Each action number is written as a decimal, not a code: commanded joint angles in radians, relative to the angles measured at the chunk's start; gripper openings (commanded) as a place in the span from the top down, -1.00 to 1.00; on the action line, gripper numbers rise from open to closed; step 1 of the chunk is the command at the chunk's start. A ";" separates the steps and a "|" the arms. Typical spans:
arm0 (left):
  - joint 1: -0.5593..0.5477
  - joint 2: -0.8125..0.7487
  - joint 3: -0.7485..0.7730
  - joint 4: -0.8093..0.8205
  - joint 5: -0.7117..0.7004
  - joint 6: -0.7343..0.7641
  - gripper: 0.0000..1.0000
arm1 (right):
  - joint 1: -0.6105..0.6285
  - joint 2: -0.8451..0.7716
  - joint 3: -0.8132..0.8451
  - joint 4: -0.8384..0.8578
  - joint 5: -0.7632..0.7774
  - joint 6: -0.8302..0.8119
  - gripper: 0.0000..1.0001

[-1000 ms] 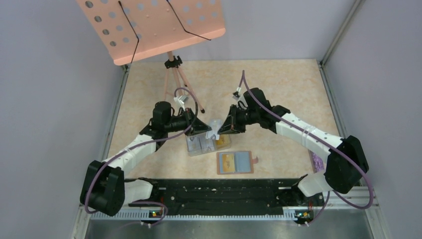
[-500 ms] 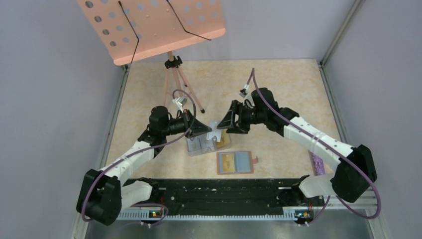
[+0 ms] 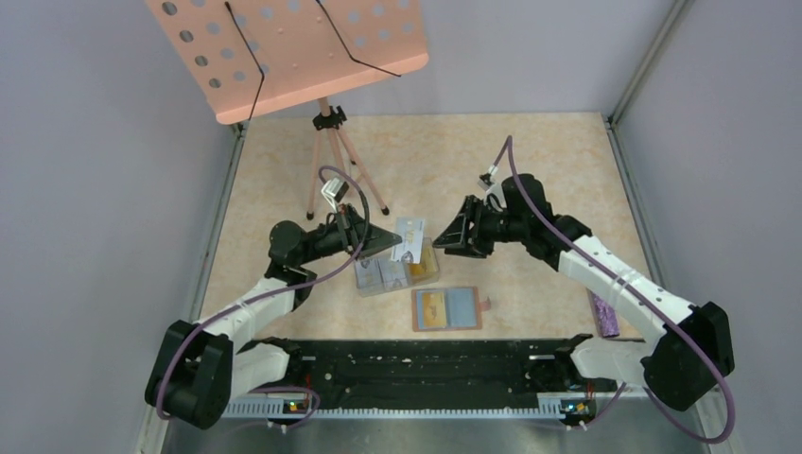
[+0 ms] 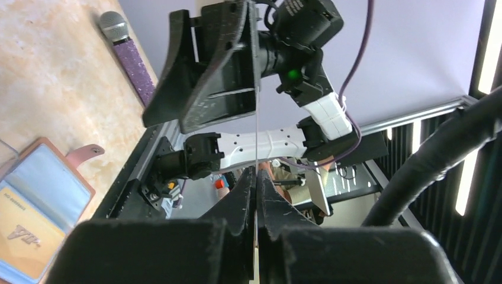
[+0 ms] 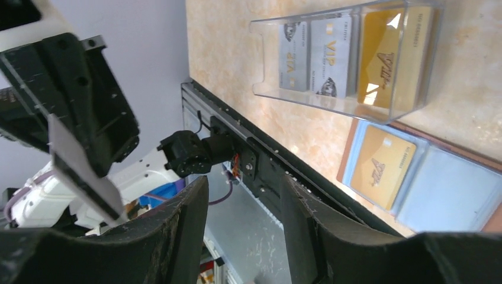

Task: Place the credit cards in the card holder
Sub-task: Pick up the credit card from the storage box, then insert the credit card into the card holder.

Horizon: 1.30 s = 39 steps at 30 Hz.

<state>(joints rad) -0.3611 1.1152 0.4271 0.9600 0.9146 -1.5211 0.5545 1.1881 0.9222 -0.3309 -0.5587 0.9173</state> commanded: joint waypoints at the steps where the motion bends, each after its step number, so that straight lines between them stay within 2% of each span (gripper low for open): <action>1: -0.009 -0.012 0.018 0.022 0.045 0.017 1.00 | -0.010 -0.027 -0.009 -0.097 0.057 -0.051 0.02; 3: -0.025 -0.054 0.051 -0.268 0.027 0.188 1.00 | -0.015 -0.020 -0.016 -0.177 0.105 -0.100 -0.05; 5: -0.069 -0.106 0.124 -0.650 -0.099 0.406 1.00 | -0.029 -0.017 -0.045 -0.243 0.143 -0.141 -0.11; 6: -0.085 -0.123 0.144 -0.781 -0.141 0.477 1.00 | -0.040 -0.020 -0.069 -0.266 0.153 -0.158 -0.12; 8: -0.130 -0.136 0.131 -0.888 -0.245 0.501 1.00 | -0.064 -0.033 -0.123 -0.296 0.166 -0.184 -0.14; 15: -0.346 -0.087 0.011 -0.815 -0.505 0.367 1.00 | -0.107 -0.080 -0.278 -0.338 0.227 -0.237 -0.15; 22: -0.495 0.114 0.032 -0.710 -0.654 0.332 1.00 | -0.107 -0.060 -0.328 -0.347 0.275 -0.271 -0.15; 29: -0.521 0.237 0.026 -0.608 -0.725 0.323 1.00 | -0.106 -0.031 -0.354 -0.311 0.282 -0.285 -0.15; 39: -0.534 0.328 0.043 -0.539 -0.712 0.347 1.00 | -0.108 0.026 -0.400 -0.196 0.215 -0.252 -0.04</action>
<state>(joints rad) -0.8833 1.4097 0.4397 0.3313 0.2108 -1.1828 0.4553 1.1942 0.5255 -0.6090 -0.3164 0.6544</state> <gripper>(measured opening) 0.012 0.537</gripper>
